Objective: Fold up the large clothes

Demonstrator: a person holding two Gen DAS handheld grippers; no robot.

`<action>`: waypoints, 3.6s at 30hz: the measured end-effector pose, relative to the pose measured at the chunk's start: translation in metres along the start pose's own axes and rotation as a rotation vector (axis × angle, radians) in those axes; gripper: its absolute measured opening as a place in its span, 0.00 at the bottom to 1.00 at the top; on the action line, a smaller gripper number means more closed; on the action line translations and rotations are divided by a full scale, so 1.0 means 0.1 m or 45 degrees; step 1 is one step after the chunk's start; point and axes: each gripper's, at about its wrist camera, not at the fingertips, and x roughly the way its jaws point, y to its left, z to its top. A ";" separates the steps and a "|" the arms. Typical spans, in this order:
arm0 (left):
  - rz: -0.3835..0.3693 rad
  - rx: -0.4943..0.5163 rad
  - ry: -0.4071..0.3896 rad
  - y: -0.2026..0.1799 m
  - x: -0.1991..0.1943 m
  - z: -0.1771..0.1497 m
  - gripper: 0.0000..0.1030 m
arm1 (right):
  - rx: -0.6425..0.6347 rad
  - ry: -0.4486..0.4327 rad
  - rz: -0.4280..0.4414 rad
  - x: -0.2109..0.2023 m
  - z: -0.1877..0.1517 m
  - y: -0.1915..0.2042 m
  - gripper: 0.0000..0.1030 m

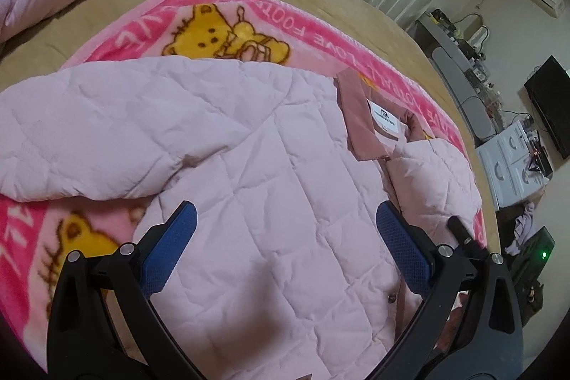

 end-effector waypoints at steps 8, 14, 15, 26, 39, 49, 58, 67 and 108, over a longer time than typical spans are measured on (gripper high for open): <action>-0.070 -0.049 -0.014 0.04 -0.01 0.01 0.92 | -0.385 -0.118 0.161 -0.21 -0.03 0.53 0.20; -0.156 -0.113 -0.024 0.12 -0.03 0.02 0.92 | -0.632 -0.031 0.196 -0.04 -0.31 0.93 0.17; -0.177 -0.125 -0.022 0.13 -0.02 0.02 0.92 | -0.682 -0.015 0.191 -0.03 -0.37 0.99 0.17; -0.352 -0.188 0.036 0.10 0.20 -0.05 0.92 | -0.879 0.189 0.207 0.19 -0.75 1.17 0.34; -0.325 -0.157 0.125 0.01 0.64 -0.31 0.62 | -0.742 0.139 0.135 -0.21 -0.44 0.64 0.46; -0.170 0.106 -0.081 -0.22 0.28 -0.21 0.18 | -0.485 0.081 -0.158 -0.40 -0.09 -0.37 0.46; -0.039 0.070 0.047 0.03 0.53 -0.28 0.20 | -0.336 0.059 -0.319 -0.26 0.30 -0.69 0.48; -0.027 0.070 0.060 0.05 0.54 -0.30 0.22 | -0.409 0.208 -0.354 0.30 0.35 -0.57 0.51; 0.169 0.027 -0.013 0.22 -0.05 -0.26 0.91 | -0.424 0.068 0.030 -0.53 -0.04 0.27 0.96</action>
